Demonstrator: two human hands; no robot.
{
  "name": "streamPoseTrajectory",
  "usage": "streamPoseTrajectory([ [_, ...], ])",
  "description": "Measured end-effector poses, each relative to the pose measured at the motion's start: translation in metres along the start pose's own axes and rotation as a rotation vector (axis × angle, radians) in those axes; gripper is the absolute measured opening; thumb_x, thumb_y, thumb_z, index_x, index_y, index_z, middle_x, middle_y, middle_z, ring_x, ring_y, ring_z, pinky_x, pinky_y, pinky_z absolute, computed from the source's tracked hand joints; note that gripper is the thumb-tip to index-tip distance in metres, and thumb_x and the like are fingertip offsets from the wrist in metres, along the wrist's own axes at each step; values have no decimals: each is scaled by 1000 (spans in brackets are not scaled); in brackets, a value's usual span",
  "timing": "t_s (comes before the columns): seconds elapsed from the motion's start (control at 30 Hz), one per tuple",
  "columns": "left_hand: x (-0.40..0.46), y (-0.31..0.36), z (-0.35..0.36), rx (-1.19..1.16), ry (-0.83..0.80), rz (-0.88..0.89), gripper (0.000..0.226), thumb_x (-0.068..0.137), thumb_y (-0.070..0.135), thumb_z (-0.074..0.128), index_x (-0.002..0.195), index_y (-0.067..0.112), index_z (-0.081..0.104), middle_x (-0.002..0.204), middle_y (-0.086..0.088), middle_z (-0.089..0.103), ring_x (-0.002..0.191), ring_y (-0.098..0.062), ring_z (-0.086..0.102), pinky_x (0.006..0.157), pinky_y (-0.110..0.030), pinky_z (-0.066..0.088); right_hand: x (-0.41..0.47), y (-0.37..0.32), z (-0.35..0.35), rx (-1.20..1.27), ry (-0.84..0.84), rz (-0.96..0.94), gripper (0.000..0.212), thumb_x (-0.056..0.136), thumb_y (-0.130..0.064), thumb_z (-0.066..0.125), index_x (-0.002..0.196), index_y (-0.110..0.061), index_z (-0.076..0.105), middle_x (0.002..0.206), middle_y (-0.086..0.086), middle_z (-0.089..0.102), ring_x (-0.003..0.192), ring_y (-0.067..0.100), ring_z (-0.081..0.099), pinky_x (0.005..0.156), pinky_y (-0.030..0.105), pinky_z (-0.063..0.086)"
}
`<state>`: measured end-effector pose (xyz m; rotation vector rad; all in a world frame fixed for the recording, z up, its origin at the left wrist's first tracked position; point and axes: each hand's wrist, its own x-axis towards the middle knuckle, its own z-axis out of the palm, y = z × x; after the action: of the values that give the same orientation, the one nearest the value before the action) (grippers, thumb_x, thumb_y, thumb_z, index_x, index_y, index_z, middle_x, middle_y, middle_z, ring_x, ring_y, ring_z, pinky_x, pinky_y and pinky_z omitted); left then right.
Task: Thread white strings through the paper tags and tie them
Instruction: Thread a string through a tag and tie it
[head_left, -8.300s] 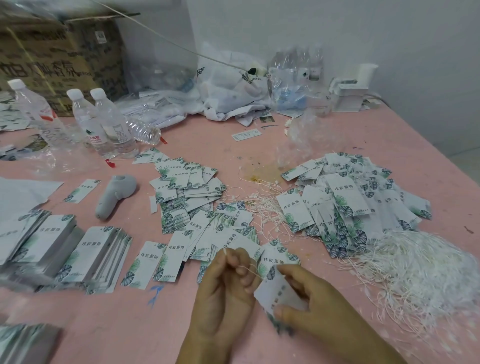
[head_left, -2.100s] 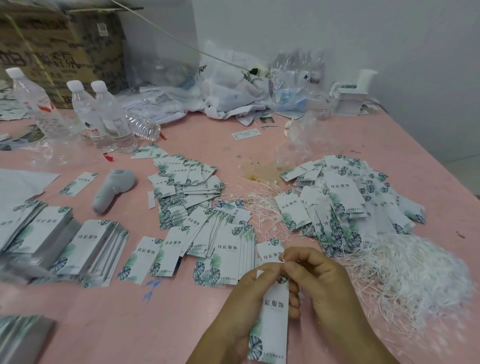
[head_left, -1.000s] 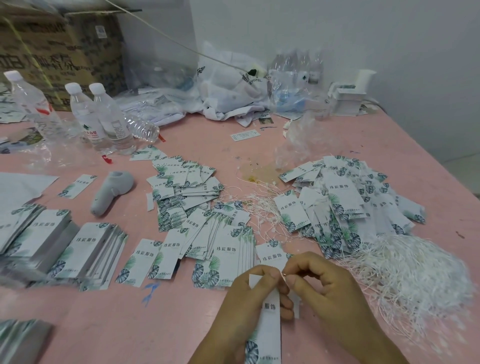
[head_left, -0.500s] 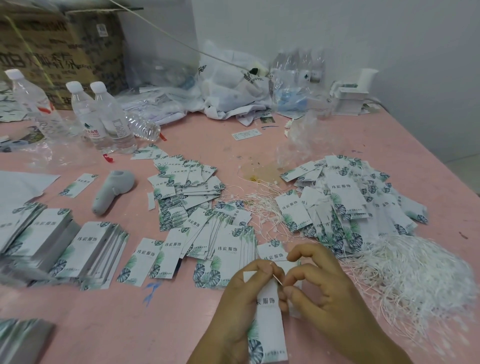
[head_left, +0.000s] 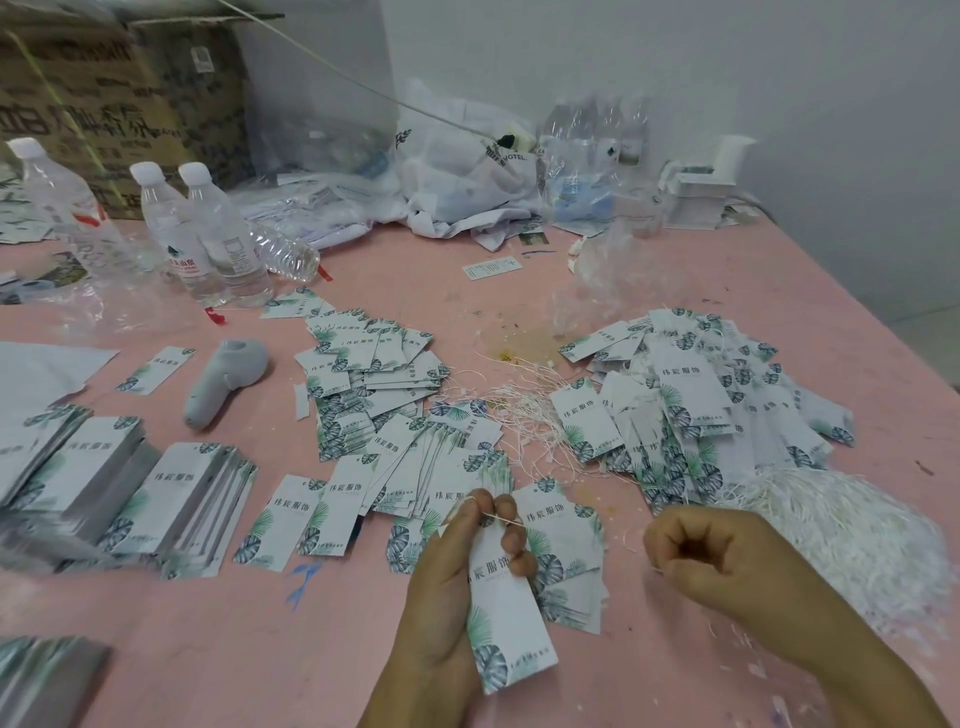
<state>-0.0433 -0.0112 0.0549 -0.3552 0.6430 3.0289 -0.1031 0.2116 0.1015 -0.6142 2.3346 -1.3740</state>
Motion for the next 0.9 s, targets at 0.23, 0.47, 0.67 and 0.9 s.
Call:
streamPoseTrajectory([
  [0.23, 3, -5, -3, 309, 151, 124, 20, 84, 24, 72, 87, 5, 65, 67, -17, 56, 52, -22, 52, 47, -28, 47, 3, 14, -11, -79, 101, 173, 32, 79, 7, 60, 66, -22, 65, 55, -4, 57, 45, 3, 43, 47, 12, 36],
  [0.47, 0, -11, 0, 447, 76, 58, 18, 78, 27, 75, 78, 10, 68, 67, -18, 58, 51, -23, 54, 52, -29, 48, 5, -13, 20, 92, 430, -68, 31, 84, -3, 70, 89, -33, 71, 92, -8, 72, 86, 5, 67, 76, 13, 51],
  [0.67, -7, -15, 2, 544, -19, -35, 18, 80, 29, 74, 81, 12, 71, 67, -20, 61, 51, -24, 58, 52, -29, 52, 7, -25, 71, 247, 150, -115, 35, 91, -21, 60, 116, -45, 63, 90, -14, 68, 71, 3, 68, 69, 7, 49],
  [0.9, -5, -16, -2, 647, -21, 9, 28, 75, 38, 80, 74, 15, 64, 66, -19, 60, 53, -24, 57, 57, -33, 52, 7, -22, 63, 205, 192, -174, 26, 87, -4, 69, 88, -29, 74, 74, -4, 69, 62, 4, 66, 62, 10, 48],
])
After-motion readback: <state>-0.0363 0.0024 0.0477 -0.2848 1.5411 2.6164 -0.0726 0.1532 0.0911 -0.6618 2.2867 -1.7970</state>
